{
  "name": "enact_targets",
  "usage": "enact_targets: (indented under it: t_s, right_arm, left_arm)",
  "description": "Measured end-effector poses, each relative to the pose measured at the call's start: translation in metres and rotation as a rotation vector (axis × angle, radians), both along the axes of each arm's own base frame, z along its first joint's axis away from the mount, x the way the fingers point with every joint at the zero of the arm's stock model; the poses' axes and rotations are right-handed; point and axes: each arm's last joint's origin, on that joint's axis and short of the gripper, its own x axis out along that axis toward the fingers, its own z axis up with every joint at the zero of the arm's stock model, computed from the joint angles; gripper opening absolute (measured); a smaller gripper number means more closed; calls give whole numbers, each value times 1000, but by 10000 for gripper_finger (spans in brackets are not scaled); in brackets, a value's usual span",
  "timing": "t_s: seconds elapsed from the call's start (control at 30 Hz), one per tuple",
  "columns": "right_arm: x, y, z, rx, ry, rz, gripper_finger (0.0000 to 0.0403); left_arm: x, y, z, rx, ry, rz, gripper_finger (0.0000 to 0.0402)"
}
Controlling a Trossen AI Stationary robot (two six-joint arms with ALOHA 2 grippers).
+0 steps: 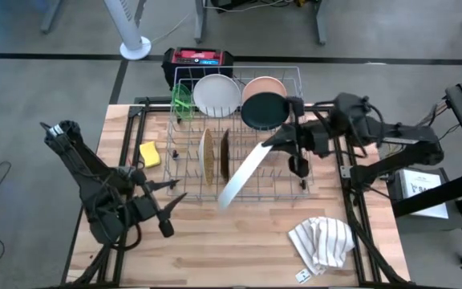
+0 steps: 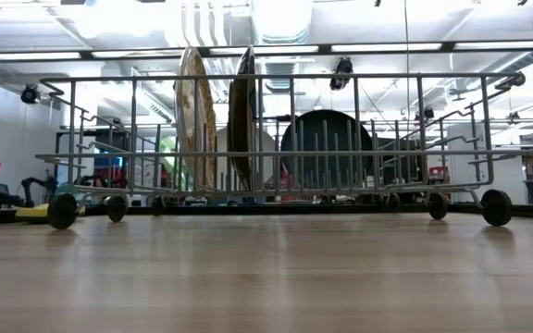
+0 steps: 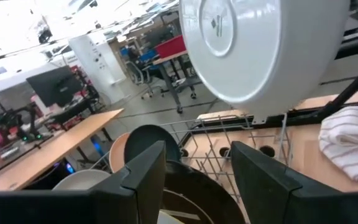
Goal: Sort dishes
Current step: Put the white plate into the dish rack
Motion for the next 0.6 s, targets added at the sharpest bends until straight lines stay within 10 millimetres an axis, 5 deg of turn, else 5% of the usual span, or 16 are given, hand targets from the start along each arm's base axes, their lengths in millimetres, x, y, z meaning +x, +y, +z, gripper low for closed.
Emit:
enact_targets:
  t_s: [0.27,0.6]
  right_arm:
    - [25,-22,-5,-22,-95,-1,0]
    - [49,-29,-21,-77,-92,-42,0]
  left_arm:
    - [16,2,-9,-19,-1,35,181]
    - [17,7,-8,-10,5,52,262]
